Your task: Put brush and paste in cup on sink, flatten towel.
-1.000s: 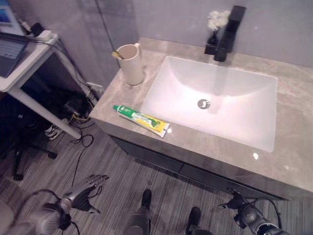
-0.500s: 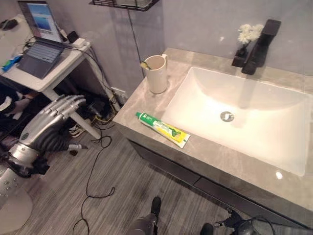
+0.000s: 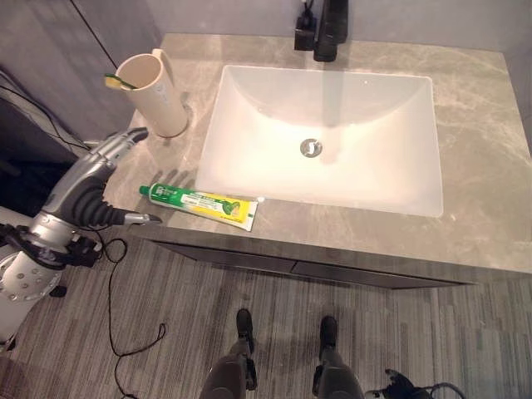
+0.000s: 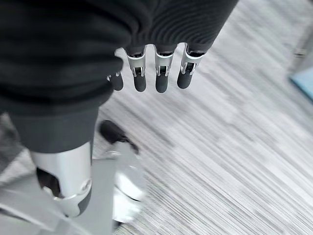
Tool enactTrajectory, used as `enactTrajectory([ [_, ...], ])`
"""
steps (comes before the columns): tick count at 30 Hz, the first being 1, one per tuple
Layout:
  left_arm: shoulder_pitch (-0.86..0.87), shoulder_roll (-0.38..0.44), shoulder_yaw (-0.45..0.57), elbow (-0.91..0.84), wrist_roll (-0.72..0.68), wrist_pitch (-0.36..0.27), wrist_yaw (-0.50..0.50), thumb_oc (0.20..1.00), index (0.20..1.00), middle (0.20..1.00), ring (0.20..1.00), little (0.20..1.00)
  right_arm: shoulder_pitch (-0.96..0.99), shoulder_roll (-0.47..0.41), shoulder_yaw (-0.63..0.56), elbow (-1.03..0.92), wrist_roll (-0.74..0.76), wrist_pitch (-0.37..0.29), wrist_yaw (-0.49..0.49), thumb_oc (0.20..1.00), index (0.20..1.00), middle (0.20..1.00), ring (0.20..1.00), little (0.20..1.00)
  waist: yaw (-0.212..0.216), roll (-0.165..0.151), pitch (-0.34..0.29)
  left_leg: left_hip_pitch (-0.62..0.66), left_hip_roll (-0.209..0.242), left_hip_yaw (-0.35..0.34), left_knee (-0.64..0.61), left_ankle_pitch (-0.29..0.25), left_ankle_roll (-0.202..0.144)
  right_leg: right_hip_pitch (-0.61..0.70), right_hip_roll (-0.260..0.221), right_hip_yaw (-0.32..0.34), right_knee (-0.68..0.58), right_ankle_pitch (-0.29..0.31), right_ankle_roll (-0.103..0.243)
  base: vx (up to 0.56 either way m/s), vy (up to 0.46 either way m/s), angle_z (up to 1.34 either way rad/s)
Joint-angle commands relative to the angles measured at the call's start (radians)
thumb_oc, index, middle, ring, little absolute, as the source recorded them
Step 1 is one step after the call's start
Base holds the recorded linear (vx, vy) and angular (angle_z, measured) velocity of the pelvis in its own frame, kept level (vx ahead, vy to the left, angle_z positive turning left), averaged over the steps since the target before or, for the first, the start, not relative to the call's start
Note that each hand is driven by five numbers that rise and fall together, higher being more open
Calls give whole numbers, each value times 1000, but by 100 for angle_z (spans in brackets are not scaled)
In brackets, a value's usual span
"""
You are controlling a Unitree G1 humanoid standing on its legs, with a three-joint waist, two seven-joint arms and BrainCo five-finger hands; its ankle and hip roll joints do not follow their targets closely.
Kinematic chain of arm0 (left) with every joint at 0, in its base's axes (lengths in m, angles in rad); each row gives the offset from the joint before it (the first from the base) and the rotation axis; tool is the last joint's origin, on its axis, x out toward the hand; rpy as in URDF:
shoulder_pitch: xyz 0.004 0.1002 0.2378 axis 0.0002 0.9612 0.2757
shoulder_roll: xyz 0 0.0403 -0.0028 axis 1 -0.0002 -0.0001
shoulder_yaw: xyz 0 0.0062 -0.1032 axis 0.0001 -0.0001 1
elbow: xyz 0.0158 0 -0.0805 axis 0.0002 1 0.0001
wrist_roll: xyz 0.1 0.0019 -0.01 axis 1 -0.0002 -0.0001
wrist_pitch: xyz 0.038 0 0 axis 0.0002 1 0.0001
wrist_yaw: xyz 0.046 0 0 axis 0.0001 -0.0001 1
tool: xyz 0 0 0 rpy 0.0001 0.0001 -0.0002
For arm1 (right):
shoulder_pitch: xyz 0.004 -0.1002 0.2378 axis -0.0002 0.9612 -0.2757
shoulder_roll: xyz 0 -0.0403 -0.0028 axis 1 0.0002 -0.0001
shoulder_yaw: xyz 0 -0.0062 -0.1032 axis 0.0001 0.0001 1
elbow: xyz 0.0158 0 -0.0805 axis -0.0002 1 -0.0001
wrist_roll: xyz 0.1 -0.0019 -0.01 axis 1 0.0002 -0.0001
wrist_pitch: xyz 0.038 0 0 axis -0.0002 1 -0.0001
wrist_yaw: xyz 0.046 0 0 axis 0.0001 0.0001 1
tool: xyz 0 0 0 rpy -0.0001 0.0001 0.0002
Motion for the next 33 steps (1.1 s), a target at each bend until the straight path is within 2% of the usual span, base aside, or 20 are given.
enactTrajectory([
  [1, -66, 37, 16, 73, -67, -9, -8, 1000, 1000, 1000, 1000, 1000, -44, -16, 7, -10, 29, -8, -5, 1000, 1000, 1000, 1000, 1000, 12, -7, 6, 34, -24, -13, 7, -56, -24, 16, -81, 15, 9, 66, 77, -9, 58, -11],
  [12, -88, 60, -58, 124, -16, 1, -8, 1000, 1000, 1000, 1000, 1000, -62, -26, 1, -57, 66, -29, -28, 1000, 1000, 1000, 1000, 1000, 1, 5, 30, -1, -37, 1, 7, -51, -25, -33, -100, 17, 9, 95, 88, -9, 30, -6],
  [19, -99, 70, -69, 128, -17, 3, -3, 1000, 1000, 1000, 1000, 1000, -66, -26, 0, -60, 85, -29, -34, 1000, 1000, 1000, 1000, 1000, 5, 3, 27, -30, -37, -2, 7, -43, -30, -55, -104, 9, 9, 112, 94, 0, 0, 0],
  [27, -82, 49, -67, 158, -7, 13, 6, 1000, 1000, 1000, 1000, 1000, -69, -29, 0, -61, 86, -30, -38, 1000, 1000, 1000, 1000, 1000, 4, -6, 29, -38, -36, 7, 7, -45, -31, -68, -108, 9, 9, 118, 95, 0, 0, 0],
  [33, -112, 10, -110, 199, -19, 26, 5, 1000, 1000, 1000, 1000, 1000, -73, -29, 2, -76, 101, -35, -43, 1000, 1000, 1000, 1000, 1000, -7, -15, 37, -55, -32, 13, 7, -38, -34, -89, -106, 12, 9, 127, 96, 0, 0, 0],
])
